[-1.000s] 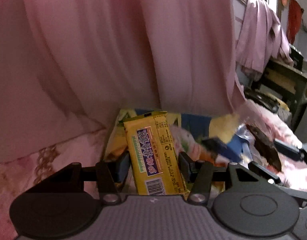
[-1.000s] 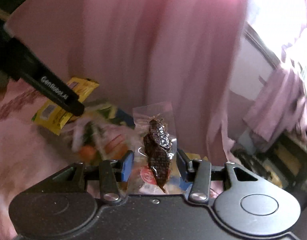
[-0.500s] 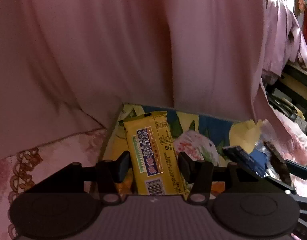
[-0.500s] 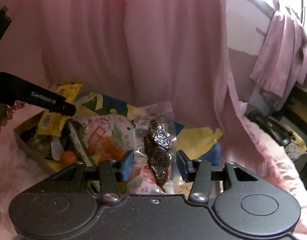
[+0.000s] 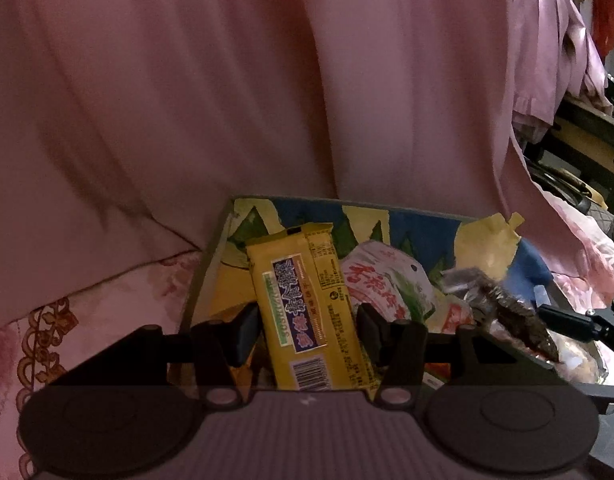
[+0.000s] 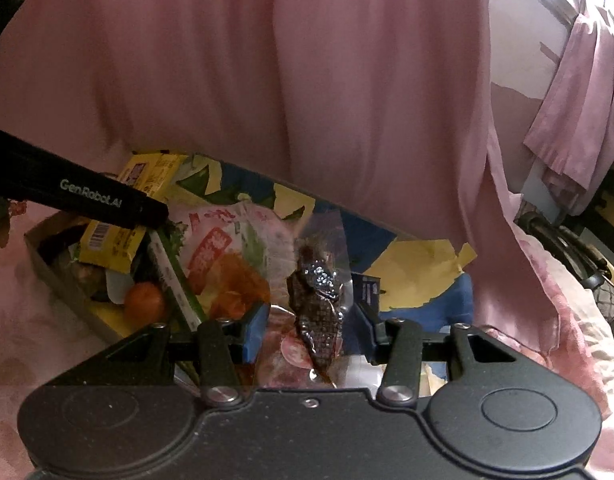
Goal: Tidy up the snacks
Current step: 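Carry the yellow bar and dark candy into the grey tray and open both tools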
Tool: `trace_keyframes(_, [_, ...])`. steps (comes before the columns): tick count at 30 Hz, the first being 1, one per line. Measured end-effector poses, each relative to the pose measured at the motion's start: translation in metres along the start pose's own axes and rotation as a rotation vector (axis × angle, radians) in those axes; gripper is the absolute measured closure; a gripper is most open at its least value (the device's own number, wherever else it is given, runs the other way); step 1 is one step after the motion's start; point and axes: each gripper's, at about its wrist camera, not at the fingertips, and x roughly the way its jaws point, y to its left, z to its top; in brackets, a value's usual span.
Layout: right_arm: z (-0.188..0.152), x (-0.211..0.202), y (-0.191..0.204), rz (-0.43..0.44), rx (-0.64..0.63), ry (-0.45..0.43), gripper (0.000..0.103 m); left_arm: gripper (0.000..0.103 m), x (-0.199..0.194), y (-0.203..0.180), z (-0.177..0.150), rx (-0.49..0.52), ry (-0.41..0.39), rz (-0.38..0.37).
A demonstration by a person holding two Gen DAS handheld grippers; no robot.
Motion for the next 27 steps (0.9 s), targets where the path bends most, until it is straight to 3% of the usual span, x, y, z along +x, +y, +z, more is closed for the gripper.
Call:
trace_keyframes(16, [-0.003,0.001,-0.004,0.007,0.051,0.019,0.049,0.042,0.0,-0.003,0.0,-0.003,0.014,-0.004])
trace_keyframes(27, [0.001,-0.016,-0.017,0.004,0.121,-0.01,0.033,0.021,-0.016,-0.004,0.007,-0.031,-0.021,-0.012])
